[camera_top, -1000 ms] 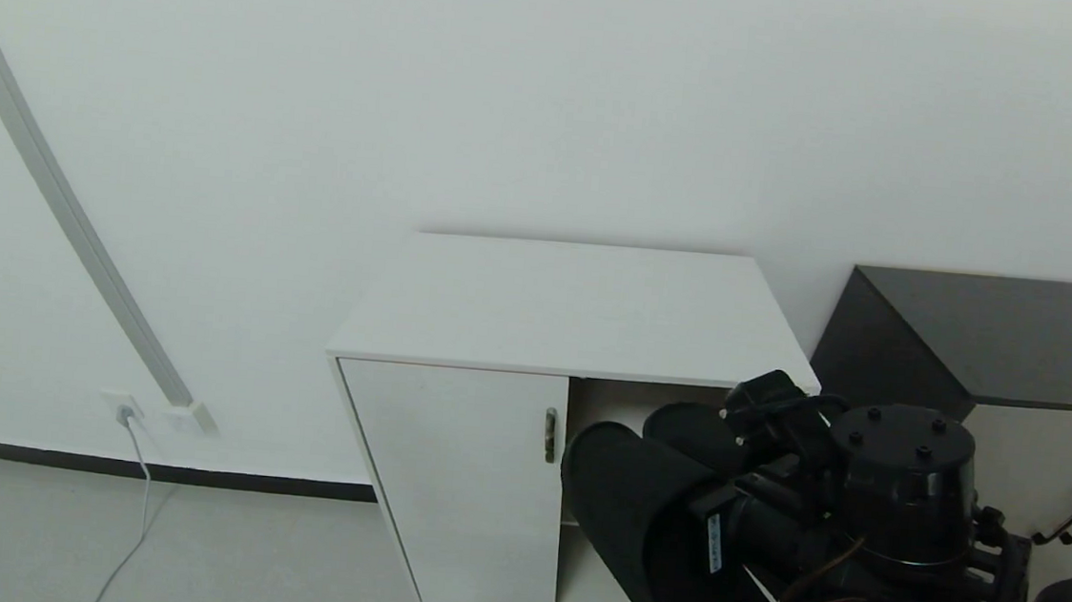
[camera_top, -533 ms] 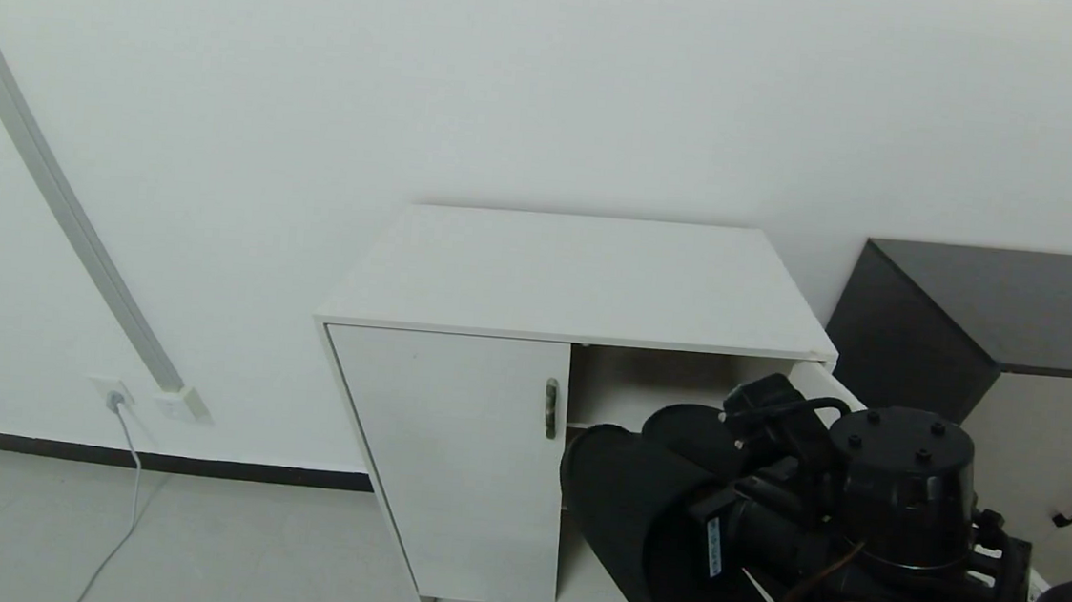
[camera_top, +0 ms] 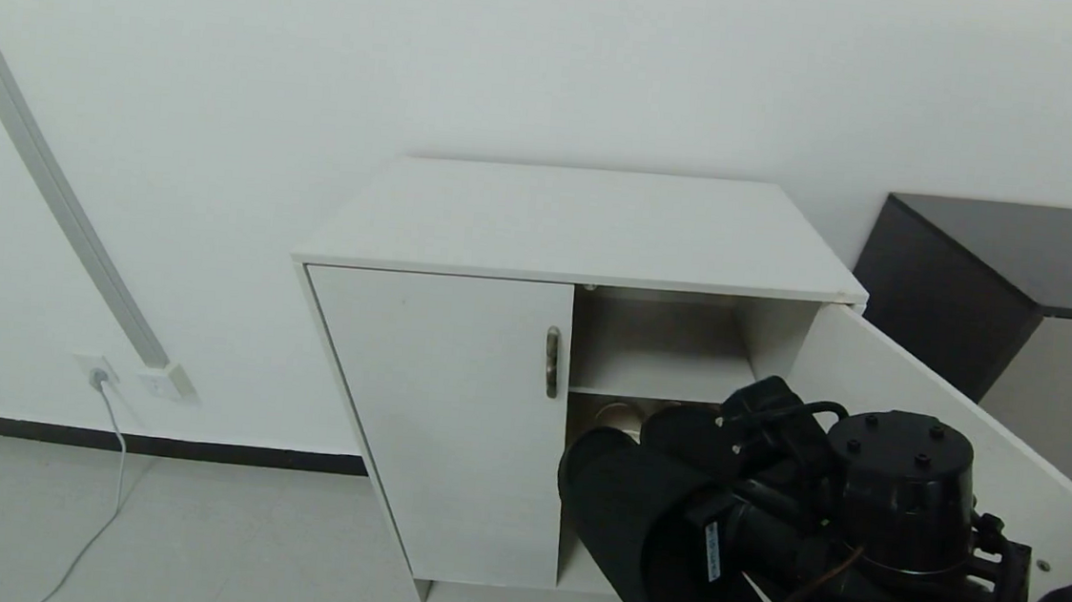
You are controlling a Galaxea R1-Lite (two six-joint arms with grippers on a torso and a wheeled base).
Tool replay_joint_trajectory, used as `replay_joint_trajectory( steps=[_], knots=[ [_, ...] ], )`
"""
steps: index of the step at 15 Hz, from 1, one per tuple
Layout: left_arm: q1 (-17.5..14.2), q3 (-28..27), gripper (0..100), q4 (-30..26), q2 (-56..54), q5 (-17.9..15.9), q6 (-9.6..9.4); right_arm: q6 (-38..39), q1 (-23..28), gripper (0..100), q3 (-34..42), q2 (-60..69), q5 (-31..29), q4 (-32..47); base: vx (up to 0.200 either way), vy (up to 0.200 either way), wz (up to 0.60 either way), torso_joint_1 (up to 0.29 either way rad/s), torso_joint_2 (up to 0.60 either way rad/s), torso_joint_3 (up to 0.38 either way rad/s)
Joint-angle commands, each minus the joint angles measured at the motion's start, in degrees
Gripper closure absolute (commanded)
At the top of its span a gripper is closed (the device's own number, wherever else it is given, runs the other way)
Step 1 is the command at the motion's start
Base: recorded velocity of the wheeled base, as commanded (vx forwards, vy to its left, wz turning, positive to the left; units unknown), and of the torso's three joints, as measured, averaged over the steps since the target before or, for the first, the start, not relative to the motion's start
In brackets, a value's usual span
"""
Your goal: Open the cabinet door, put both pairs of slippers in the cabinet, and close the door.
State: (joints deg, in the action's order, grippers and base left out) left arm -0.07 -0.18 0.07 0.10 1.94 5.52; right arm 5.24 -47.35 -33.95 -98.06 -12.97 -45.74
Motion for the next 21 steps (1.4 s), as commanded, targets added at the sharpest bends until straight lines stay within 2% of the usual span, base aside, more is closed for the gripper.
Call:
replay_joint_trajectory(
  steps=[1, 13, 19, 21],
  knots=[
    [-0.01, 0.01, 100, 0.01, -0.01, 0.08, 0.01, -0.06, -0.02, 100, 0.03, -0.11, -0.04, -0.14, 0.000, 0.000, 0.00, -0.183, 0.50, 0.310],
    [-0.01, 0.01, 100, 0.01, -0.01, 0.08, 0.10, -0.14, -0.02, 100, 0.29, -0.20, 0.05, -0.49, 0.000, 0.000, 0.00, -0.145, 0.48, 0.331],
    [-0.01, 0.01, 100, 0.01, -0.01, 0.08, 0.10, -0.14, -0.38, 100, 0.99, -0.20, 0.05, -0.58, 0.000, 0.000, 0.00, -0.045, 0.43, 0.384],
    [-0.01, 0.01, 100, 0.01, -0.01, 0.08, 0.10, -0.14, -0.38, 100, 0.99, -0.20, 0.05, -0.58, 0.000, 0.000, 0.00, 0.000, 0.17, 0.168]
  ],
)
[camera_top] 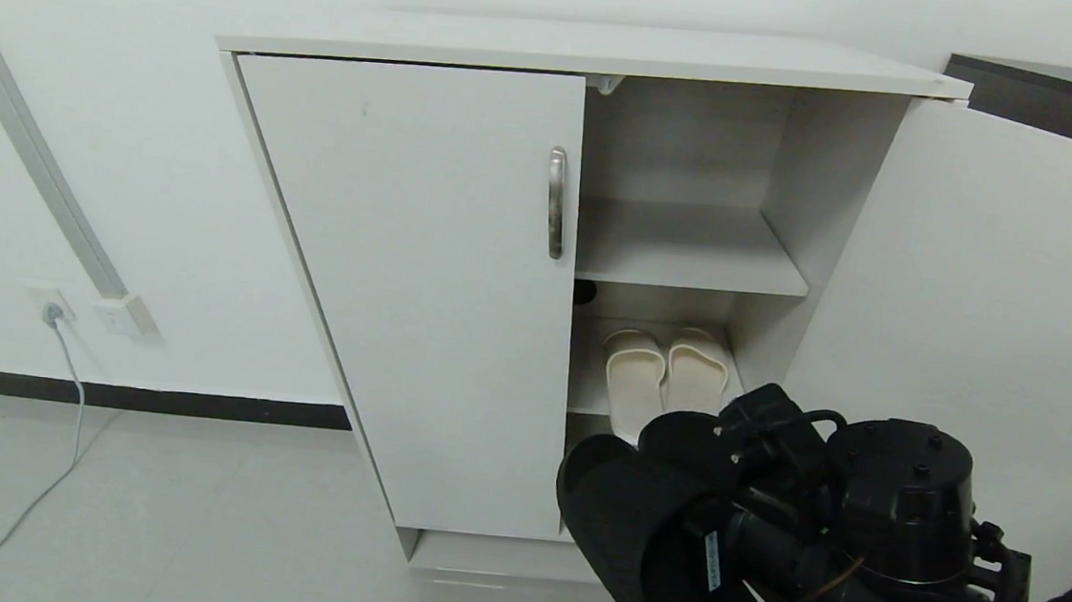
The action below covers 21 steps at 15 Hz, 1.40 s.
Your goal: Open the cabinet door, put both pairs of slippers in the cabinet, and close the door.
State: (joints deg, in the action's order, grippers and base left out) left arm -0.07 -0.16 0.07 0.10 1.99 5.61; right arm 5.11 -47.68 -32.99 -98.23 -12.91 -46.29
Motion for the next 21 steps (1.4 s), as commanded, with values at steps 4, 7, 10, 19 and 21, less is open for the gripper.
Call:
replay_joint_trajectory(
  steps=[4, 7, 10, 19, 21],
  knots=[
    [-0.01, -0.02, 100, 0.01, -0.01, 0.03, 0.02, -0.01, -0.05, 100, 0.12, -0.03, -0.01, -0.03, 0.000, 0.000, 0.00, -0.001, 0.02, 0.021],
    [-0.01, -0.02, 100, 0.01, -0.01, 0.03, 0.02, -0.45, -0.05, 100, 0.12, -0.38, -0.01, -0.03, 0.000, 0.000, -0.40, 0.000, 0.00, 0.005],
    [-0.01, -0.02, 100, 0.01, -0.01, 0.03, 0.02, -0.45, -0.05, 100, 0.12, -0.38, -0.01, -0.03, 0.000, 0.000, -0.20, -0.002, 0.00, -0.001],
    [-0.01, -0.02, 100, 0.01, 0.08, -0.14, -0.07, 0.25, -5.14, 100, -20.63, -14.80, -21.54, 1.99, 0.000, 0.000, 0.00, 0.000, 0.00, 0.000],
    [-0.01, -0.02, 100, 0.01, 0.08, -0.14, -0.07, 1.84, -5.94, 100, -30.21, -14.71, -24.18, 11.92, 0.000, 0.000, 0.00, 0.000, 0.00, 0.000]
  ],
)
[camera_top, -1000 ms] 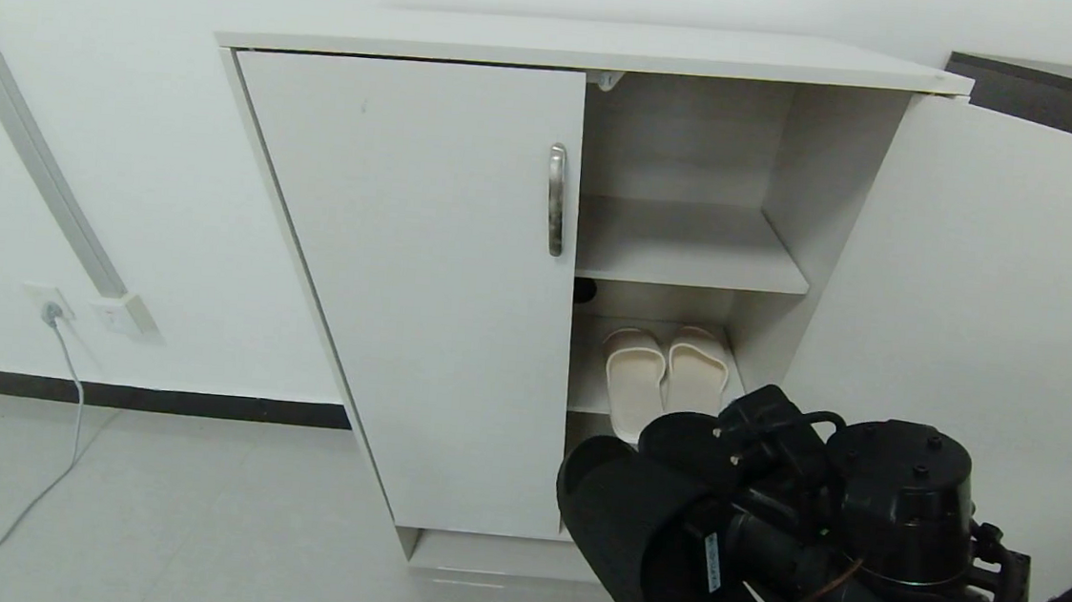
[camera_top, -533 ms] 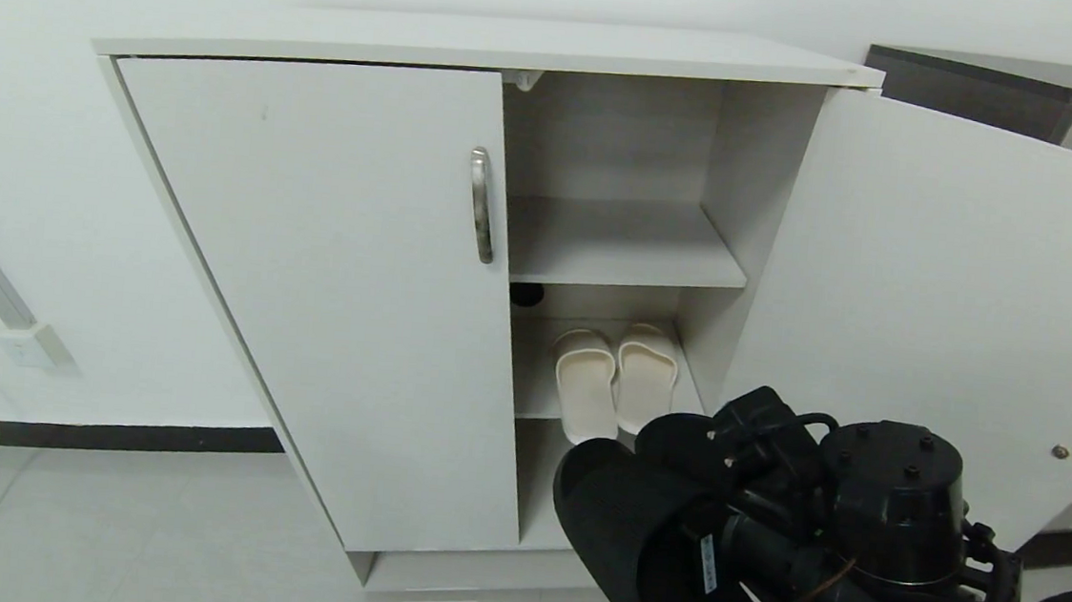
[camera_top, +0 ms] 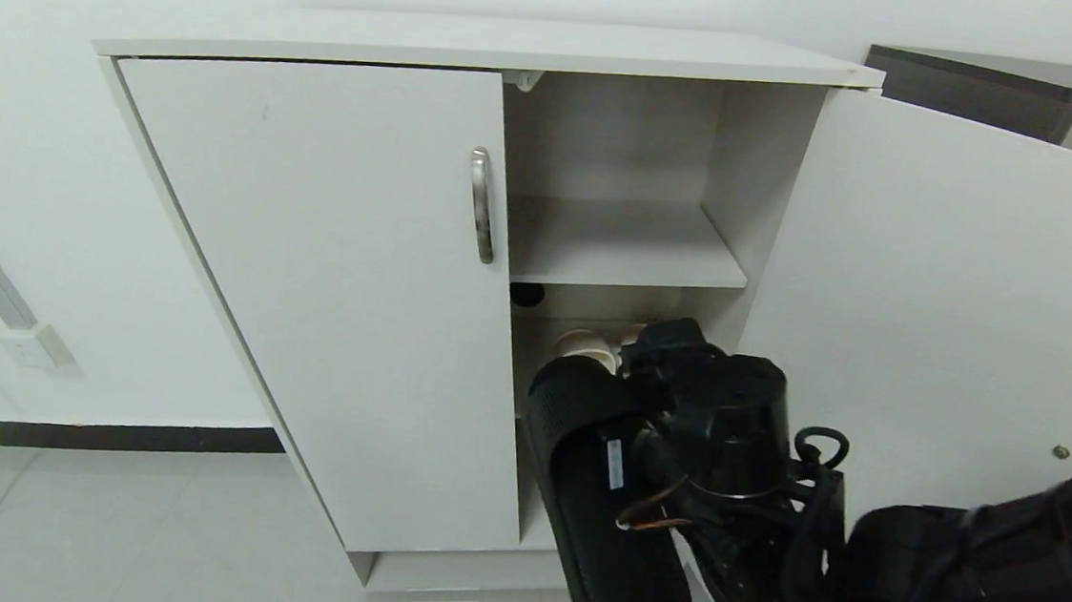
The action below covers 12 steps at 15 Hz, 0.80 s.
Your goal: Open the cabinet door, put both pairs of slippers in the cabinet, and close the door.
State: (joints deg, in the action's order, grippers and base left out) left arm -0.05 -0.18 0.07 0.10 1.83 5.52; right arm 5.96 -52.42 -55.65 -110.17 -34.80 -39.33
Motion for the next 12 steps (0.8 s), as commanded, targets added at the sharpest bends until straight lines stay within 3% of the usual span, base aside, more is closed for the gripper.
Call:
replay_joint_trajectory(
  steps=[1, 2, 6, 12],
  knots=[
    [-0.04, 0.01, 100, 0.01, -0.01, 0.02, 0.01, 3.18, -1.37, 100, -13.17, -3.04, -5.01, 11.38, 0.000, 0.000, 0.00, 0.000, 0.00, 0.000],
    [-0.04, 0.01, 100, 0.01, -0.01, 0.02, 0.01, 8.28, -1.28, 100, -23.98, -3.92, -9.05, 25.00, 0.000, 0.000, 0.00, 0.000, 0.00, 0.000],
    [-0.04, 0.01, 100, 0.01, -0.01, 0.02, -0.07, 13.81, -0.67, 100, -38.57, -4.27, -11.34, 44.07, 0.000, 0.000, 0.00, 0.000, 0.00, 0.000],
    [-0.04, 0.01, 100, 0.01, -0.01, 0.02, 0.01, 11.79, 0.56, 100, -39.80, -5.50, -12.48, 43.46, 0.000, 0.000, 0.00, 0.000, 0.00, 0.000]
  ],
)
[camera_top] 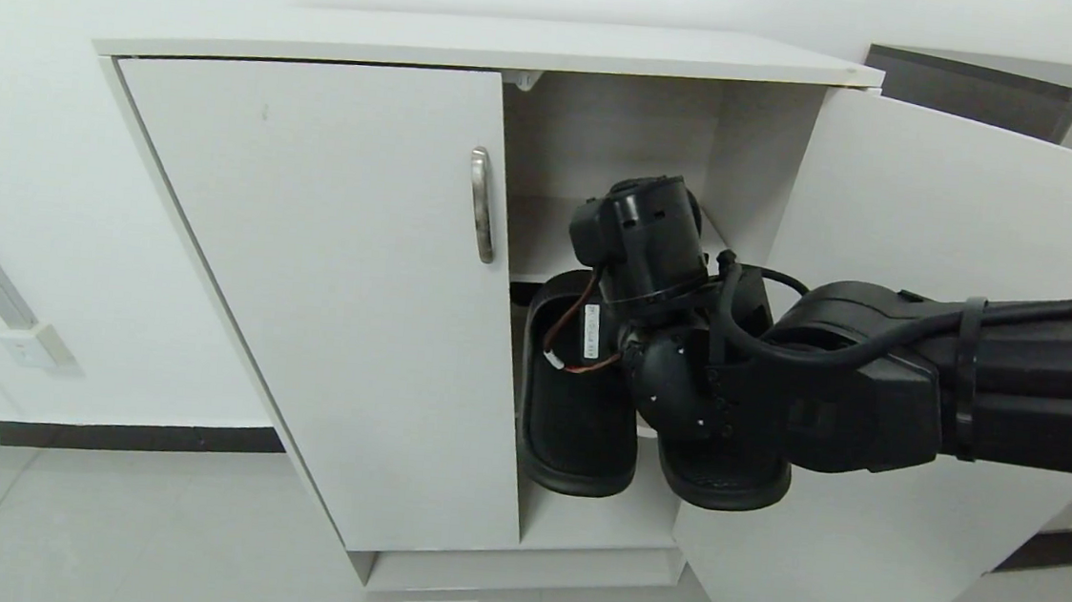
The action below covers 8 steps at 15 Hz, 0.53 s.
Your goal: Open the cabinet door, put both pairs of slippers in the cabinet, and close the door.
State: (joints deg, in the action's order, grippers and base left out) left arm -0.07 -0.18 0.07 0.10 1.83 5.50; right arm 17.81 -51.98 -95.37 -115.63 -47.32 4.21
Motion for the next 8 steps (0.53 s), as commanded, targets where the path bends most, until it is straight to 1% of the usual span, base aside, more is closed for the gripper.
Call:
replay_joint_trajectory(
  steps=[1, 3, 6, 7, 8],
  knots=[
    [-0.01, 0.01, 100, 0.01, -0.01, 0.02, 0.04, -0.23, 0.21, 100, 0.01, -0.04, 0.04, -0.16, 0.000, 0.000, 0.00, 0.000, 0.00, 0.000],
    [-0.01, 0.01, 100, 0.01, -0.01, 0.11, 0.04, -1.02, 0.39, 100, 0.09, -0.04, 0.39, -1.04, 0.000, 0.000, 0.00, 0.000, 0.00, 0.000],
    [-0.01, 0.01, 100, 0.01, 0.08, 0.02, 0.04, -3.66, 1.44, 100, 2.99, 0.05, 2.06, -6.75, 0.000, 0.000, 0.00, 0.000, 0.00, 0.000],
    [-0.01, 0.01, 100, 0.01, -0.01, 0.02, 0.04, -5.59, 2.15, 100, 4.58, 0.05, 3.29, -10.62, 0.000, 0.000, 0.00, 0.000, 0.00, 0.000],
    [-0.01, 0.01, 100, 0.01, -0.01, 0.02, 0.04, -6.65, 2.15, 100, 6.16, 0.49, 4.87, -12.73, 0.000, 0.000, 0.00, 0.000, 0.00, 0.000]
  ],
)
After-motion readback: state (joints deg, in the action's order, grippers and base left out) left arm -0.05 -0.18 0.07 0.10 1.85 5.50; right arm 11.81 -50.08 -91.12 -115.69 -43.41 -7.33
